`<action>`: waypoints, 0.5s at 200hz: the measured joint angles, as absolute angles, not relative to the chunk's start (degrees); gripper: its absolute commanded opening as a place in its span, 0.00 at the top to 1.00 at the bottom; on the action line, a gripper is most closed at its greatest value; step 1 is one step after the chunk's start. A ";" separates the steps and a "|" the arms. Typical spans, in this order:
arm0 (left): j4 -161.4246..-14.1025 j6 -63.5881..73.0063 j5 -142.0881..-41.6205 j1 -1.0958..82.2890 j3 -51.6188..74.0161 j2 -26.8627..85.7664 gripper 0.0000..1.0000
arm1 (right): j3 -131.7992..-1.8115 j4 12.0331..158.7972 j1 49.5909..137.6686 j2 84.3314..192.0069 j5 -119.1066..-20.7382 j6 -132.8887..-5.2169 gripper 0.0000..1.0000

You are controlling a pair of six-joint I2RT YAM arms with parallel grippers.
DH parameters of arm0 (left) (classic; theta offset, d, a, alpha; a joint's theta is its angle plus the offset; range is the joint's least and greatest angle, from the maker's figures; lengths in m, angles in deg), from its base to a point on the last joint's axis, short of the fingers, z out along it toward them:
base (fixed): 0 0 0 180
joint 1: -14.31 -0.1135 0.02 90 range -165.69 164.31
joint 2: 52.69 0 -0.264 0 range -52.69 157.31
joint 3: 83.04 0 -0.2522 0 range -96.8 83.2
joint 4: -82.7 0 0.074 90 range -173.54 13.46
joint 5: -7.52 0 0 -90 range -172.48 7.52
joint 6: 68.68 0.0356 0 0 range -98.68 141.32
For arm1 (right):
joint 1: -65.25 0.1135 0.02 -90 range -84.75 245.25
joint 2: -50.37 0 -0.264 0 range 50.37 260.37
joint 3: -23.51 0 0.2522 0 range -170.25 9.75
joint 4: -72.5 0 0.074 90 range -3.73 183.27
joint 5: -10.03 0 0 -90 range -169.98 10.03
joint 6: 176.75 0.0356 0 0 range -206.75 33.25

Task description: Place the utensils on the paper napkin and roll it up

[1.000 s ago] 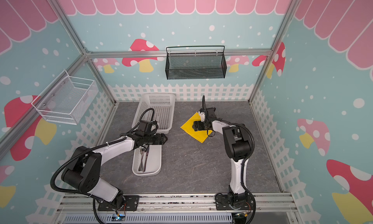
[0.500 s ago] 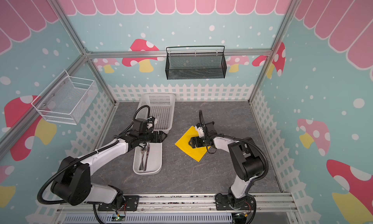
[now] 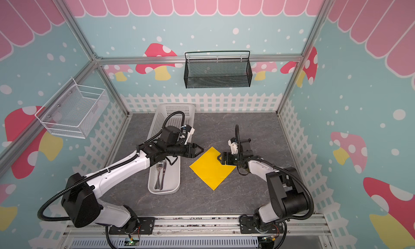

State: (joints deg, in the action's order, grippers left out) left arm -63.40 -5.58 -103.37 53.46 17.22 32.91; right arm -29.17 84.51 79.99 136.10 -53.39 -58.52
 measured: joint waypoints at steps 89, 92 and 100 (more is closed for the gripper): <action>-60.28 -13.84 -101.82 57.09 15.61 52.91 0.56 | -28.29 84.79 79.97 138.22 -45.50 -62.76 0.30; -60.19 -14.15 -101.51 57.09 15.61 53.28 0.57 | -28.16 84.81 79.97 138.38 -45.45 -62.87 0.31; -59.95 -14.76 -100.85 57.09 15.61 54.09 0.56 | -27.79 84.83 79.97 138.75 -45.50 -62.98 0.30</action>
State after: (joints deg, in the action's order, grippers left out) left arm -59.95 -14.76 -100.85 57.09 15.61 54.09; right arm -27.79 84.83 79.97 138.75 -45.50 -62.98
